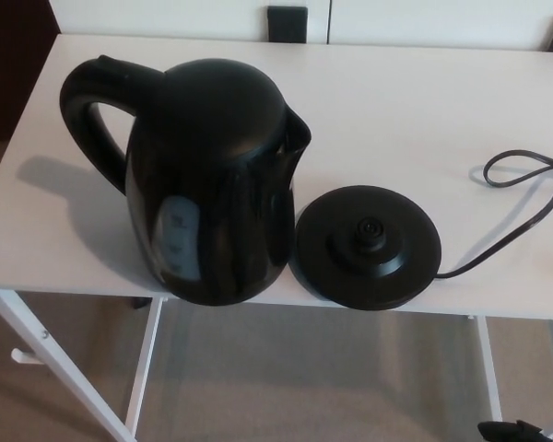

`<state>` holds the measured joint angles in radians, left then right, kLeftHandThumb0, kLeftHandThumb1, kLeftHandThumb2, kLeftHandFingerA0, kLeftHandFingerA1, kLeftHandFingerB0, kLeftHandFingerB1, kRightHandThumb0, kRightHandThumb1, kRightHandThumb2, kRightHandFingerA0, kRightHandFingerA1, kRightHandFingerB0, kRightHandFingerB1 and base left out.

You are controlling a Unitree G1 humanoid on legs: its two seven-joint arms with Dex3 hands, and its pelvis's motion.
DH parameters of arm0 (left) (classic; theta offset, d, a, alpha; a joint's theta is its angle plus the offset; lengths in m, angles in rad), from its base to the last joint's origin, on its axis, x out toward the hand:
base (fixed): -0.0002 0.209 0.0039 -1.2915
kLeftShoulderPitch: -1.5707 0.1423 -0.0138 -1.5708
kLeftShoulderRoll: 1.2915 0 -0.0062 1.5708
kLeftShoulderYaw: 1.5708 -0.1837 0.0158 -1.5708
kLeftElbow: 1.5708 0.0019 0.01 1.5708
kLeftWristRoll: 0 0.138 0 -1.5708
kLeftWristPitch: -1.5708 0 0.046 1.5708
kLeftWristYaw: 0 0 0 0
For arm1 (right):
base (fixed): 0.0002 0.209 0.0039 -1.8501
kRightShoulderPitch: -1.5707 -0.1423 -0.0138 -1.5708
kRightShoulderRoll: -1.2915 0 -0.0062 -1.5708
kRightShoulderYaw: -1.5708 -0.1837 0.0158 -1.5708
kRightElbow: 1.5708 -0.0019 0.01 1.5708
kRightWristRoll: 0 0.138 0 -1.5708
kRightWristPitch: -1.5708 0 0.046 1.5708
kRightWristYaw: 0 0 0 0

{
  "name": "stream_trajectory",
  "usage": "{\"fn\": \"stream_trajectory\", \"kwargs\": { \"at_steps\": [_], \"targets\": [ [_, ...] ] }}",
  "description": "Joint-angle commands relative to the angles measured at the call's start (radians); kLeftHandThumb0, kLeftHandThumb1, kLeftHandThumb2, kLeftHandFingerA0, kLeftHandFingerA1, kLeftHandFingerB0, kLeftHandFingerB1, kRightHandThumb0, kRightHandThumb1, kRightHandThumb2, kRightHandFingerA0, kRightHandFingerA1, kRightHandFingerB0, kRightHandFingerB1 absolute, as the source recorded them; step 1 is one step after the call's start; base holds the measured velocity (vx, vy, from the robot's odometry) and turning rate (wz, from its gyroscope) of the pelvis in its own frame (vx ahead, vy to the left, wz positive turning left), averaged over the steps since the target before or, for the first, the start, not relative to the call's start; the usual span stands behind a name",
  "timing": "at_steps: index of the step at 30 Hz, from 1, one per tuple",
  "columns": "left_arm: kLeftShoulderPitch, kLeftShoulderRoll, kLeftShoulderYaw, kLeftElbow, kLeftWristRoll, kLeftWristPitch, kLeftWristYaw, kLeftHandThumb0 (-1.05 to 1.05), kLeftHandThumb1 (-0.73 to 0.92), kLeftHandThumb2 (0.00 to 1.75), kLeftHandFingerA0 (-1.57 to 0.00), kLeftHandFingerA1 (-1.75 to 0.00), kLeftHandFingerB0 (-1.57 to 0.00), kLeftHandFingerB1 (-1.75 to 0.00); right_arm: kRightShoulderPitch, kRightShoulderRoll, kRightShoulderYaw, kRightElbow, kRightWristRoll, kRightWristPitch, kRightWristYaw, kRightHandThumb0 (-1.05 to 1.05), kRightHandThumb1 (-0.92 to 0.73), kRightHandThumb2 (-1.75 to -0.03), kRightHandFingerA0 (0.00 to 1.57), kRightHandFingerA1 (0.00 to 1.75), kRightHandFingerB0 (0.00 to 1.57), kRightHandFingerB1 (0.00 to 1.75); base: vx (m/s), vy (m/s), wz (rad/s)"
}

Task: The robot walk towards a table in front and uses its left hand to pick up the pot from the base and places it on the table

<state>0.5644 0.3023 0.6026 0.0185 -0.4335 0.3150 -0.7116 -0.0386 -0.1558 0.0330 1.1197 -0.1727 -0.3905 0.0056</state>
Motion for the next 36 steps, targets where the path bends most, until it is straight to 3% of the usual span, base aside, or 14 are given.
{"fn": "stream_trajectory", "kwargs": {
  "at_steps": [1,2,6,8,10,11,13,15,16,25,26,28,29,36],
  "targets": [
    [0.133,-0.068,-0.050,0.169,0.169,-0.430,0.004,-0.71,0.53,0.85,0.00,-0.15,0.00,-0.09,0.040,-0.007,-0.040,0.023,0.038,-0.024,-0.027,-0.38,-0.58,-0.92,0.33,0.58,0.21,0.50,0.00,0.000,0.00],
    [0.116,-0.063,-0.072,0.220,0.194,-0.451,0.025,-0.71,0.50,0.80,0.00,-0.11,0.00,-0.05,0.040,-0.008,-0.037,0.022,0.034,-0.023,-0.028,-0.36,-0.79,-0.63,0.35,0.46,0.30,0.39,0.00,0.000,0.00],
    [0.032,-0.052,-0.182,0.359,0.290,-0.445,0.130,-0.67,0.47,0.81,0.00,-0.16,0.00,-0.12,0.058,-0.022,-0.048,0.018,0.041,-0.037,-0.018,-0.39,-0.77,-0.62,0.35,0.47,0.29,0.38,0.00,0.000,0.00],
    [0.000,-0.036,-0.232,0.378,0.332,-0.441,0.163,-0.69,0.51,0.72,0.00,-0.19,0.00,-0.10,0.054,-0.022,-0.054,0.022,0.046,-0.037,-0.013,-0.39,-0.78,-0.62,0.31,0.45,0.24,0.36,0.00,0.000,0.00],
    [-0.074,-0.025,-0.268,0.420,0.336,-0.420,0.179,-0.69,0.49,0.84,0.00,-0.19,0.00,-0.13,0.018,-0.018,-0.068,0.031,0.059,-0.030,-0.005,-0.43,-0.74,-0.73,0.27,0.47,0.22,0.40,0.00,0.000,0.00],
    [-0.102,-0.031,-0.280,0.428,0.314,-0.393,0.162,-0.62,0.61,0.59,0.00,-0.18,0.00,-0.12,0.025,-0.013,-0.077,0.028,0.067,-0.035,-0.011,-0.43,-0.73,-0.74,0.24,0.46,0.19,0.40,0.00,0.000,0.00],
    [-0.155,-0.031,-0.320,0.472,0.313,-0.390,0.162,-0.60,0.57,0.72,0.00,-0.12,0.00,-0.03,0.045,-0.004,-0.093,0.014,0.079,-0.049,-0.005,-0.44,-0.73,-0.73,0.22,0.45,0.16,0.38,0.00,0.000,0.00],
    [-0.178,-0.037,-0.331,0.495,0.303,-0.379,0.176,-0.59,0.57,0.72,0.00,-0.12,0.00,-0.04,0.054,-0.004,-0.095,0.009,0.075,-0.056,-0.002,-0.45,-0.73,-0.74,0.24,0.47,0.16,0.38,0.00,0.000,0.00],
    [-0.206,-0.043,-0.334,0.531,0.292,-0.383,0.184,-0.69,0.48,0.79,0.00,-0.10,0.00,-0.05,0.053,-0.002,-0.097,0.012,0.075,-0.057,0.002,-0.45,-0.73,-0.74,0.24,0.47,0.16,0.39,0.00,0.000,0.00],
    [-0.345,-0.032,-0.316,0.849,0.261,-0.482,0.243,-0.65,0.47,0.81,0.00,-0.17,0.00,-0.12,0.041,-0.003,-0.100,0.017,0.072,-0.052,0.012,-0.44,-0.74,-0.73,0.22,0.45,0.15,0.38,0.00,0.000,0.00],
    [-0.364,-0.014,-0.307,0.892,0.260,-0.503,0.253,-0.54,0.56,0.71,0.00,-0.16,0.00,-0.08,0.034,-0.005,-0.097,0.020,0.068,-0.049,0.007,-0.44,-0.74,-0.73,0.22,0.45,0.16,0.38,0.00,0.000,0.00],
    [-0.387,0.008,-0.315,0.926,0.280,-0.529,0.276,-0.59,0.62,0.59,0.00,-0.21,0.00,-0.13,0.021,-0.001,-0.096,0.021,0.068,-0.042,0.000,-0.44,-0.73,-0.73,0.23,0.46,0.16,0.39,0.00,0.000,0.00],
    [-0.396,0.015,-0.317,0.939,0.283,-0.538,0.280,-0.56,0.56,0.69,0.00,-0.18,0.00,-0.09,0.014,0.000,-0.097,0.022,0.069,-0.039,-0.002,-0.45,-0.73,-0.74,0.23,0.46,0.16,0.39,0.00,0.000,0.00],
    [-0.447,0.045,-0.309,1.010,0.290,-0.570,0.313,-0.60,0.43,0.79,0.00,-0.25,0.00,-0.16,-0.014,-0.001,-0.116,0.019,0.092,-0.028,0.001,-0.44,-0.70,-0.75,0.22,0.48,0.14,0.39,0.00,0.000,0.00]
  ]
}}
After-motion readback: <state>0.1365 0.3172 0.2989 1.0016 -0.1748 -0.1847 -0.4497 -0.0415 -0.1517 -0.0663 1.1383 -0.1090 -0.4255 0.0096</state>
